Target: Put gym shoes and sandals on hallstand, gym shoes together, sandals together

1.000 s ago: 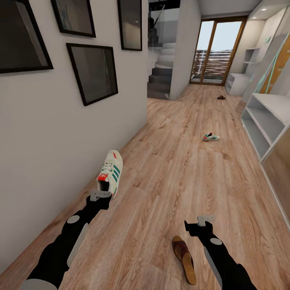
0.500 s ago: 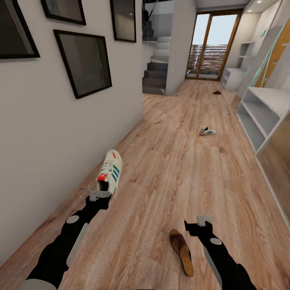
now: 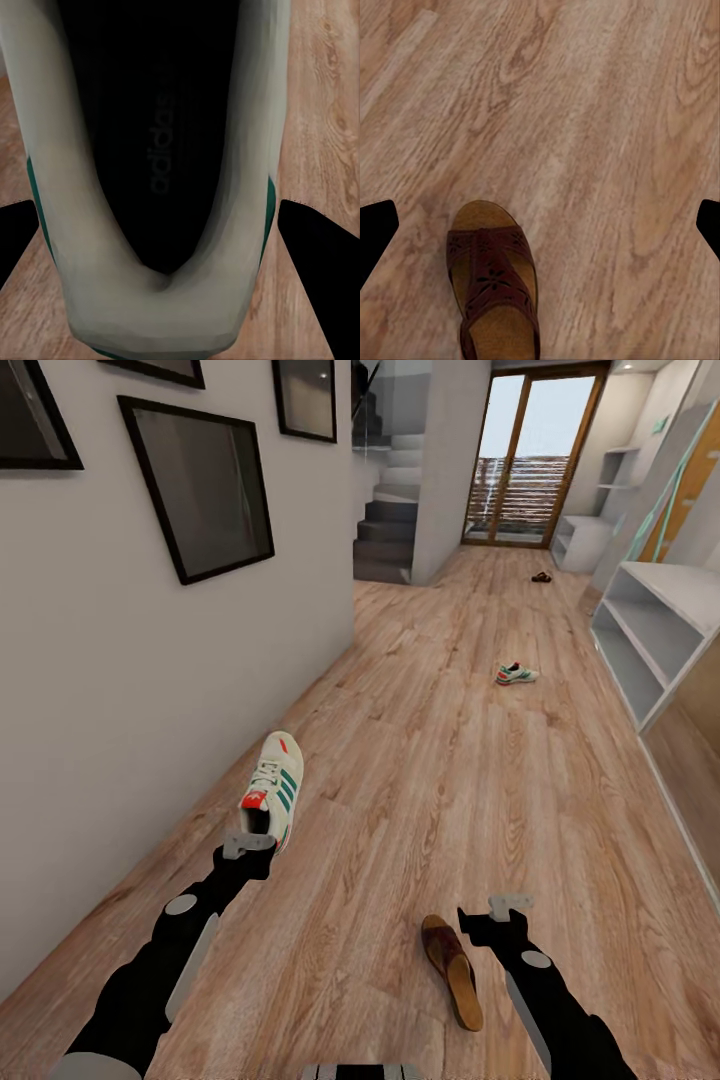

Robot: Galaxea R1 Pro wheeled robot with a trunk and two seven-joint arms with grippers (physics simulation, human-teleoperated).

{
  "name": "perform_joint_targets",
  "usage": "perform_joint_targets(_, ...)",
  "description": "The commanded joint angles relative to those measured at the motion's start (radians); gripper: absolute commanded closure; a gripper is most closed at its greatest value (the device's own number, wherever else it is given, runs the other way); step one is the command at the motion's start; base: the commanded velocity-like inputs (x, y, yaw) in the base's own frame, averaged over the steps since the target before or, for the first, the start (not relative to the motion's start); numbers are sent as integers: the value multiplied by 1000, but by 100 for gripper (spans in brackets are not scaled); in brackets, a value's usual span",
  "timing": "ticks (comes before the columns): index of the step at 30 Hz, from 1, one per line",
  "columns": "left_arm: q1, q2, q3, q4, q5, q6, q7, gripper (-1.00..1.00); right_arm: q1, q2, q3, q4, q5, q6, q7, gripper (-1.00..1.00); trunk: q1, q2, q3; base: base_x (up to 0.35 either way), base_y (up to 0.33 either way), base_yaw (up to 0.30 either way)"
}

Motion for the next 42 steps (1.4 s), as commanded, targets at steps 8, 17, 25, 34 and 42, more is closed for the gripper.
perform_joint_targets(8, 0, 1, -4, 0, 12, 3, 0, 100, 0, 0, -1, -2, 5, 6, 0, -100, 31, -57, -39, 0, 0, 0)
perform_joint_targets(17, 0, 1, -3, 1, 12, 3, 0, 100, 0, 0, -2, -2, 5, 6, 0, -100, 41, -72, -86, 0, 0, 0)
perform_joint_targets(25, 0, -1, -5, 3, 13, 3, 1, 100, 0, -1, -1, 5, 7, 4, -1, -100, 45, -74, -130, 0, 0, 0)
perform_joint_targets(34, 1, -1, -4, 3, 13, 3, 3, 100, 1, -2, -3, 187, 7, -139, -2, -100, 49, -76, -179, 0, 0, 42)
perform_joint_targets(42, 0, -1, -6, 3, 13, 3, 3, 100, 1, -3, -1, 258, 7, -361, -2, -100, 53, -78, -223, 0, 0, 86)
